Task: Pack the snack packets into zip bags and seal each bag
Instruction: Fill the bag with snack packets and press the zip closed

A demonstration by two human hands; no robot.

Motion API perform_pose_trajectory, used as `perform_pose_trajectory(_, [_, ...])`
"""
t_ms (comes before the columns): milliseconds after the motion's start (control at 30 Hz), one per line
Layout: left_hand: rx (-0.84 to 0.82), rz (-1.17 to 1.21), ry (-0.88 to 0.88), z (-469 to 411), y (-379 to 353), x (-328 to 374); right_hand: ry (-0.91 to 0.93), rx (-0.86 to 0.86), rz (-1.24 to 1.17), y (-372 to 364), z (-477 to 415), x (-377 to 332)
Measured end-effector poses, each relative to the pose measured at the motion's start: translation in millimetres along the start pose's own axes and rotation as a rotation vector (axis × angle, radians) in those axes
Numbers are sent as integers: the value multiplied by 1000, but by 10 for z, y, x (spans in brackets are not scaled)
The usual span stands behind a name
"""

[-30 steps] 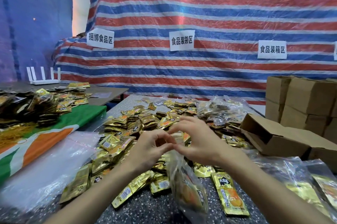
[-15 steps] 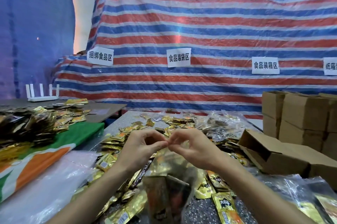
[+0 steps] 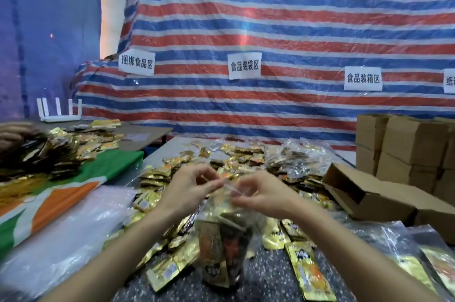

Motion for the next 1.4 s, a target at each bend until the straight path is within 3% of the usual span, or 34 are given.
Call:
perform_pose_trajectory(233, [4,26,21,25,-3,48,5,56,-55,142,66,26])
perform_pose_trajectory(367, [11,168,92,4,-10,82,32,108,-72,314,26,-15])
perform_pose_trajectory(667, [7,274,174,73,-137,13,43,-6,67,214,-7,-51])
perform_pose_trajectory(933, [-5,148,119,66,-46,-81,113,130,76,37,-45,-163])
perform_pose_trajectory(1400, [-50,-106,-1,90,-21,3,175,125,74,-5,-36,-251])
Point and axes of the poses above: each hand's wrist, its own z-axis away from the middle knuckle, its own y-axis out of the back of the hand, x = y × z, the point moved 4 cm from there along -z, towards the middle knuckle, and after that the axes turned 6 degrees about y, right-handed, at the moved point
